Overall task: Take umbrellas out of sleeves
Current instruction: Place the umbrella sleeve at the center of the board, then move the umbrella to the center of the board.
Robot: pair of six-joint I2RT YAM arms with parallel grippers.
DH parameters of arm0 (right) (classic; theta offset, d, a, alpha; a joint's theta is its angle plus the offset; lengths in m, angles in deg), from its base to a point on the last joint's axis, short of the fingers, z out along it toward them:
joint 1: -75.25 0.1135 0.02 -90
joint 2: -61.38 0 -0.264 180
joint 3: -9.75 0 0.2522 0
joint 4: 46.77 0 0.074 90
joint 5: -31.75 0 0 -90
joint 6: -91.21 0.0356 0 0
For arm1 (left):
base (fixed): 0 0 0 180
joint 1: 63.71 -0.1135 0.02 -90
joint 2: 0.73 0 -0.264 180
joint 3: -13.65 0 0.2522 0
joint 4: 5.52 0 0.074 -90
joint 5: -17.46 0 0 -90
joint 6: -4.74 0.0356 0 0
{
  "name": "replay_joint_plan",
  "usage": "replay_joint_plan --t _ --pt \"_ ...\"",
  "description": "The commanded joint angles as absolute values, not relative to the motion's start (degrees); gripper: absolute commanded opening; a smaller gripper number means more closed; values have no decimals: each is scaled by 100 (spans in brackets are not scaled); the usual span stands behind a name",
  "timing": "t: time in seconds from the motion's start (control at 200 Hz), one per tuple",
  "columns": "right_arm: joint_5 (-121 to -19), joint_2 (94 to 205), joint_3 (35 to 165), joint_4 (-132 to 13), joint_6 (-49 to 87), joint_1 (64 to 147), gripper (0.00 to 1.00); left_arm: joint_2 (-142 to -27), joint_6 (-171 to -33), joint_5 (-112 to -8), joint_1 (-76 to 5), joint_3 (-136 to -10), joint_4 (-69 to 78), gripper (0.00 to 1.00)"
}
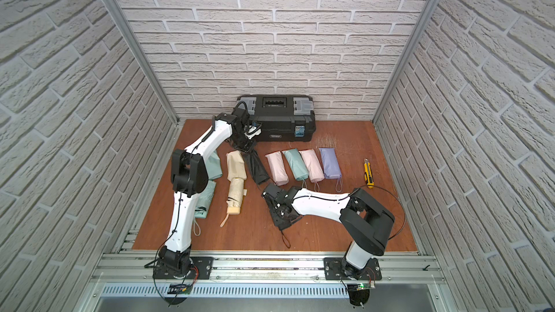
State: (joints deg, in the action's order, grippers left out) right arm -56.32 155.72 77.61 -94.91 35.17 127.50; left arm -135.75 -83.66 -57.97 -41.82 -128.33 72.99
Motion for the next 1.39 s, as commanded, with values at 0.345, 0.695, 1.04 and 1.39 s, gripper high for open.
replay_joint_plan --t 0.345,0.695,1.04,1.39 --pt "-5633 15633 8053 -9692 3610 12825 40 -14022 -7820 -6291 -3956 -13544 7802 35" --pt "-5461 16066 8758 -9865 3873 12818 40 -12786 -8731 -6843 -3973 -12801 6918 49" --pt "-5295 16776 9768 -10179 4328 12823 40 -9925 -9599 -5796 -4260 -9222 4902 48" --pt "-5206 17317 10503 -10429 5005 12816 40 -9243 -9581 -5823 -4281 -8475 4556 48"
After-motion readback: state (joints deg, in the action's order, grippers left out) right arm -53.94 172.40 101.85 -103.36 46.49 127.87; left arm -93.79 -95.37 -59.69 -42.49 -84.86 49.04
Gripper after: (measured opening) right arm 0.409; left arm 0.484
